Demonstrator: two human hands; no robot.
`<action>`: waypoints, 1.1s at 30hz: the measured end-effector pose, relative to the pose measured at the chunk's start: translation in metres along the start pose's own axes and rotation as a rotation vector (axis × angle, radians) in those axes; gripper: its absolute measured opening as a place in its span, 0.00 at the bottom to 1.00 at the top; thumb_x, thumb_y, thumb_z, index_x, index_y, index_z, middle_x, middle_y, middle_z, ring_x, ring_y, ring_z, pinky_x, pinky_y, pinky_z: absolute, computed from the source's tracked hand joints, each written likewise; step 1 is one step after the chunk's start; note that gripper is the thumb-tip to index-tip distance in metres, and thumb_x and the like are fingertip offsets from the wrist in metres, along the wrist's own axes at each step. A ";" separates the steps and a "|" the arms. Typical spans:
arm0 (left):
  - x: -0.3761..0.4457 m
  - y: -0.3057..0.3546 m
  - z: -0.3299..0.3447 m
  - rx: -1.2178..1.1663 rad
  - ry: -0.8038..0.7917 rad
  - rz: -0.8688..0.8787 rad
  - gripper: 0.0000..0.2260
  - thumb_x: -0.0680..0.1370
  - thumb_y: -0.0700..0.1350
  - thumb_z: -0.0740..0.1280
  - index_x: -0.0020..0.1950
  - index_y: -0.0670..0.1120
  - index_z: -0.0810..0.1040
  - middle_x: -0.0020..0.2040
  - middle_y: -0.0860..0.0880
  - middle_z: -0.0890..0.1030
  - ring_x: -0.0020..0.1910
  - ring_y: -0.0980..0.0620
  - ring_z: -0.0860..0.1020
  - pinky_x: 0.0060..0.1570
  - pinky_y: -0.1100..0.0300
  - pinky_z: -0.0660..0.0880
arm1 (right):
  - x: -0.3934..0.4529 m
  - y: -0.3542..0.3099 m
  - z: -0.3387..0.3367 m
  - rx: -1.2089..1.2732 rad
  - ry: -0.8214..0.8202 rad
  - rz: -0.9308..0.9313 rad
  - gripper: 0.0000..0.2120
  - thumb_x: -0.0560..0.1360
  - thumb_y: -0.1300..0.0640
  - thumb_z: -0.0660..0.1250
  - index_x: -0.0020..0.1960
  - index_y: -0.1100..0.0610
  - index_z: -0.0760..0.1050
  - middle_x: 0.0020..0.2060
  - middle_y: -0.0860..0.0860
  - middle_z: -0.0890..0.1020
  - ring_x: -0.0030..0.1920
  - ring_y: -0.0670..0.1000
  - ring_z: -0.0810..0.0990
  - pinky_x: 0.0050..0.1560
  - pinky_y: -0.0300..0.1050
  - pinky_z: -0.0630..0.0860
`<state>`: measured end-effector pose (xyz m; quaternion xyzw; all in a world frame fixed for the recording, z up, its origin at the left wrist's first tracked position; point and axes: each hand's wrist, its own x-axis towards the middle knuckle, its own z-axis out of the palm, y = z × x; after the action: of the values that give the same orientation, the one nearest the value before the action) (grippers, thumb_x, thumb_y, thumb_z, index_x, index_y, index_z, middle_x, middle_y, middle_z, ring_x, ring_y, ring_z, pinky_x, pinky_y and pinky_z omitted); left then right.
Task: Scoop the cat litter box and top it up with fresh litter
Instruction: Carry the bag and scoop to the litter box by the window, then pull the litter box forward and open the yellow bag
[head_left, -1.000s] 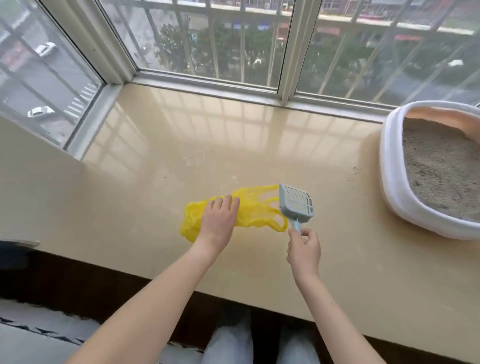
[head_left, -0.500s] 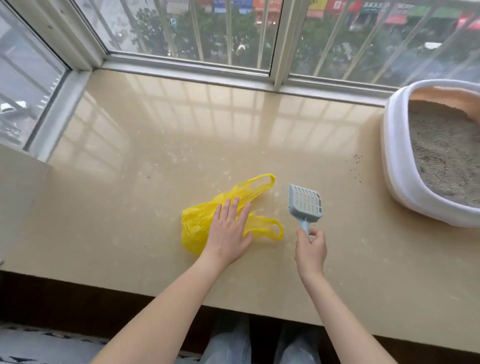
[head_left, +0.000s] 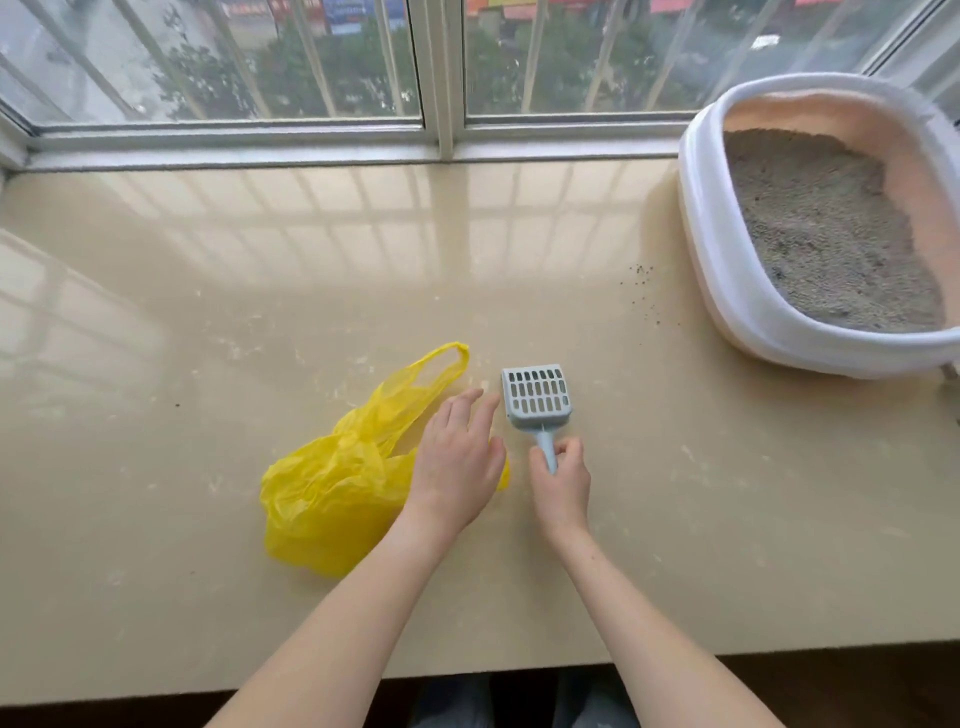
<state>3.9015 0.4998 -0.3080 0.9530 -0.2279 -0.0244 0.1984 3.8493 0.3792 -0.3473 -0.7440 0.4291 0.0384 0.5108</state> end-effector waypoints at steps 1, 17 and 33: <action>-0.001 0.001 0.002 -0.005 0.003 0.003 0.20 0.73 0.45 0.58 0.62 0.41 0.75 0.58 0.41 0.77 0.57 0.42 0.76 0.56 0.51 0.75 | 0.001 0.002 0.000 -0.004 -0.003 0.007 0.07 0.75 0.59 0.63 0.47 0.62 0.67 0.32 0.51 0.73 0.31 0.53 0.70 0.31 0.42 0.66; 0.031 0.058 -0.001 -0.036 -0.021 0.081 0.15 0.70 0.41 0.65 0.56 0.42 0.77 0.52 0.45 0.79 0.48 0.44 0.77 0.49 0.54 0.74 | 0.006 0.005 -0.058 -0.453 -0.011 -0.194 0.10 0.79 0.59 0.58 0.53 0.60 0.78 0.49 0.56 0.80 0.52 0.57 0.77 0.50 0.50 0.72; 0.171 0.313 0.070 -0.113 -0.060 0.299 0.28 0.66 0.49 0.69 0.64 0.41 0.73 0.58 0.44 0.78 0.57 0.43 0.76 0.55 0.52 0.73 | 0.196 -0.042 -0.372 -0.927 0.115 -0.625 0.32 0.73 0.44 0.65 0.74 0.52 0.63 0.69 0.58 0.69 0.70 0.62 0.63 0.73 0.56 0.57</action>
<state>3.9119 0.1430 -0.2432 0.8945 -0.3715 -0.0358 0.2461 3.8590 -0.0283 -0.2371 -0.9833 0.1535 0.0288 0.0934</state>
